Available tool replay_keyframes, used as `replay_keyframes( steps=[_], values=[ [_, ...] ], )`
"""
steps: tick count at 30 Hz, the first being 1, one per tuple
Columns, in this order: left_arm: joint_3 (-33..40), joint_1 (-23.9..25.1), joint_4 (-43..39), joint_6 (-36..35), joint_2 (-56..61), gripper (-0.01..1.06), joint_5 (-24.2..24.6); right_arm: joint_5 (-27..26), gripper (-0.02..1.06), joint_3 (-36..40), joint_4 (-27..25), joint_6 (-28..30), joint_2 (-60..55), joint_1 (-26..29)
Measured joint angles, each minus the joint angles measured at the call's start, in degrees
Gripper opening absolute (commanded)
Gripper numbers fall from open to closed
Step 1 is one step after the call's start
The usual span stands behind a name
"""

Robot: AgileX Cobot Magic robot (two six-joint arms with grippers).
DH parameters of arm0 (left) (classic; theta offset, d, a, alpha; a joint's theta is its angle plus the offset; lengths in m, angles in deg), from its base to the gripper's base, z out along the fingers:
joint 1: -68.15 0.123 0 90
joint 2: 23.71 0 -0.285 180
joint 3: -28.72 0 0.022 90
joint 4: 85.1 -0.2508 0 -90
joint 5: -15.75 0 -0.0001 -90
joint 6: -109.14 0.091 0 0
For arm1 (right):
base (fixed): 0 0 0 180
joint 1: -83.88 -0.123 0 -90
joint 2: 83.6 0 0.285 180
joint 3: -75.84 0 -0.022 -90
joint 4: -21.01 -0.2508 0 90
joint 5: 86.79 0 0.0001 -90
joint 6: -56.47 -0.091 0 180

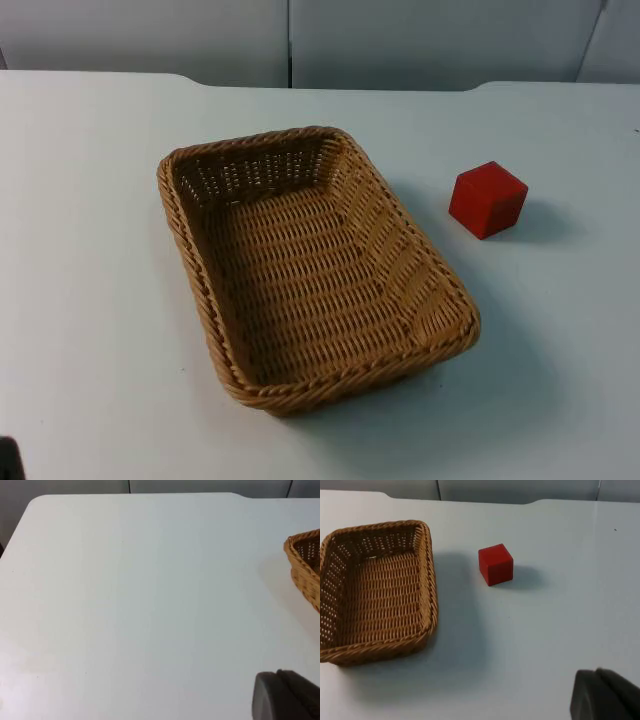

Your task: Pick up the basket with the left hand and place the cube into the basket with the right hand.

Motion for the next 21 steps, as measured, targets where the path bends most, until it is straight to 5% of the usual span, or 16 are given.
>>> replay_keyframes(
  steps=[4,8,10,21],
  values=[
    [-0.50,0.00,3.46,1.19,0.00,0.00,-0.32,0.00,0.00,0.00,0.00,0.00,0.00,0.00],
    [-4.31,0.00,17.73,10.14,-3.28,0.00,-2.30,0.00,0.00,0.00,0.00,0.00,0.00,0.00],
    [-8.44,0.00,27.33,17.50,-10.92,0.00,-3.57,0.00,0.00,0.00,0.00,0.00,0.00,0.00],
    [-11.29,0.00,41.82,28.82,-48.99,0.00,-3.95,0.00,0.00,0.00,0.00,0.00,0.00,0.00]
  ],
)
